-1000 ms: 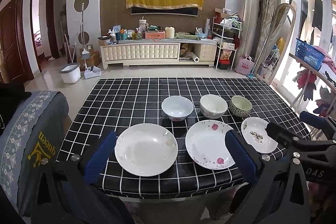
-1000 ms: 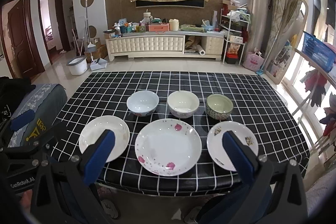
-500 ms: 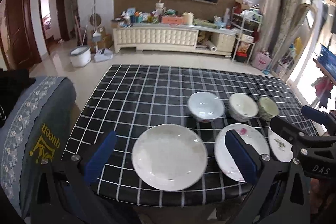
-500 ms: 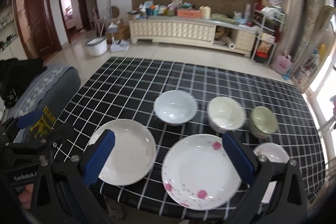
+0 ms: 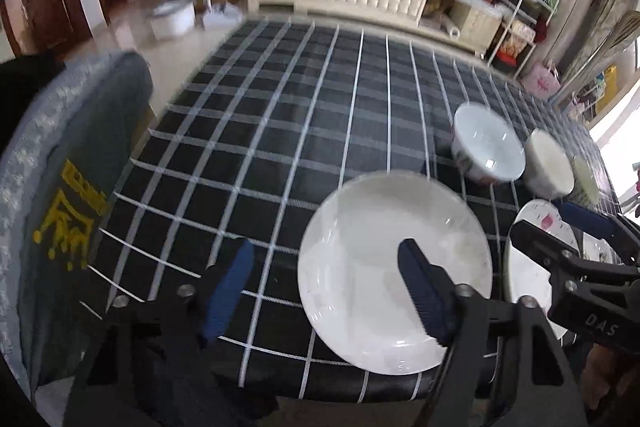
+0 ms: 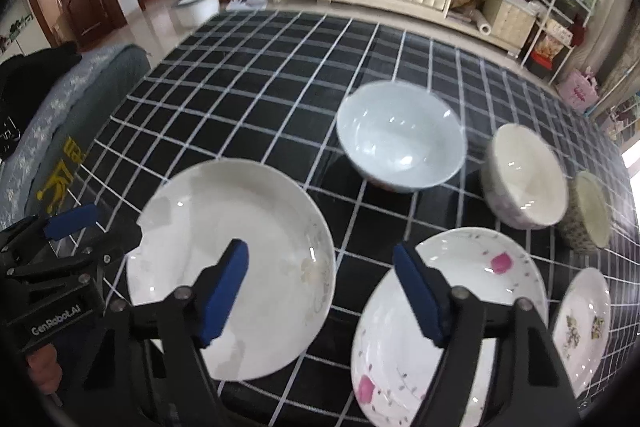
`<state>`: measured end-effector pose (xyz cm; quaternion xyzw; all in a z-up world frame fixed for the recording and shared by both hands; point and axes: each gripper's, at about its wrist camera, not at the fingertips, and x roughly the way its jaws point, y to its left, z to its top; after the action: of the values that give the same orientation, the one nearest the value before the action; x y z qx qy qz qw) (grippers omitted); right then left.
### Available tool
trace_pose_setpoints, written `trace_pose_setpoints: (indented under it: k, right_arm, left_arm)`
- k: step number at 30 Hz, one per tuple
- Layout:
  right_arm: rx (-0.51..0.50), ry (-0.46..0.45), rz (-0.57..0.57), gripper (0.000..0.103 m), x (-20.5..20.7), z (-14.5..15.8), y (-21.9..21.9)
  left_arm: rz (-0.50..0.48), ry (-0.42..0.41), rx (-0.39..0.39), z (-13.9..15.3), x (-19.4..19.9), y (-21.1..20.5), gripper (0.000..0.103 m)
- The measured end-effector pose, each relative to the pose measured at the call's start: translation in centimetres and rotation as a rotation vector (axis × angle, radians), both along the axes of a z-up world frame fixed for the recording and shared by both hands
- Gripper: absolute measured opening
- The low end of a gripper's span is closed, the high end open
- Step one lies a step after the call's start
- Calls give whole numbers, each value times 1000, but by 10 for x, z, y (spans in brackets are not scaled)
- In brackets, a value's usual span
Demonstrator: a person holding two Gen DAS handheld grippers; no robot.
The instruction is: Organize plates and bowls
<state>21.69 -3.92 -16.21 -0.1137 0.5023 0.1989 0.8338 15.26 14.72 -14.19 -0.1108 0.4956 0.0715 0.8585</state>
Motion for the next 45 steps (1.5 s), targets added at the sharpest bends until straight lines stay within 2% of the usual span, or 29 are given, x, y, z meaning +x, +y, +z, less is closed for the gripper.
trace_pose_setpoints:
  k: [4, 5, 7, 8, 9, 14, 21, 26, 30, 35, 41, 45]
  right_arm:
    - [-22, 41, 10, 65, 8, -20, 4]
    - [-26, 50, 9, 63, 10, -24, 4]
    - [-33, 71, 3, 61, 13, -33, 3]
    - [-36, 82, 5, 58, 14, -36, 3]
    - [-39, 91, 8, 57, 15, -40, 3]
    - [-51, 124, 20, 33, 16, -55, 4]
    - [-31, 119, -11, 31, 16, -59, 3]
    - [2, 134, -62, 30, 15, -51, -2]
    - [14, 146, -67, 30, 18, -42, 3]
    - [12, 169, -71, 30, 24, -44, 11]
    - [9, 219, -77, 30, 26, -59, 14]
    - [-6, 210, -74, 31, 26, -61, 17]
  left_arm:
    - [-10, 48, 0, -26, 10, 4, 58]
    - [-13, 65, 1, -32, 13, 5, 53]
    - [-16, 94, 1, -41, 15, 7, 37]
    - [-20, 113, -5, -46, 17, 8, 23]
    - [-18, 135, -14, -52, 18, 9, 18]
    - [-23, 163, -39, -67, 19, 13, 18]
    - [-33, 150, -51, -67, 16, 19, 18]
    - [-31, 164, -41, -68, 21, 11, 17]
    - [-35, 137, -14, -54, 23, 8, 17]
    - [-20, 125, -18, -43, 25, 14, 17]
    - [-9, 151, -28, -52, 28, 19, 17]
    - [3, 153, -42, -60, 28, 22, 17]
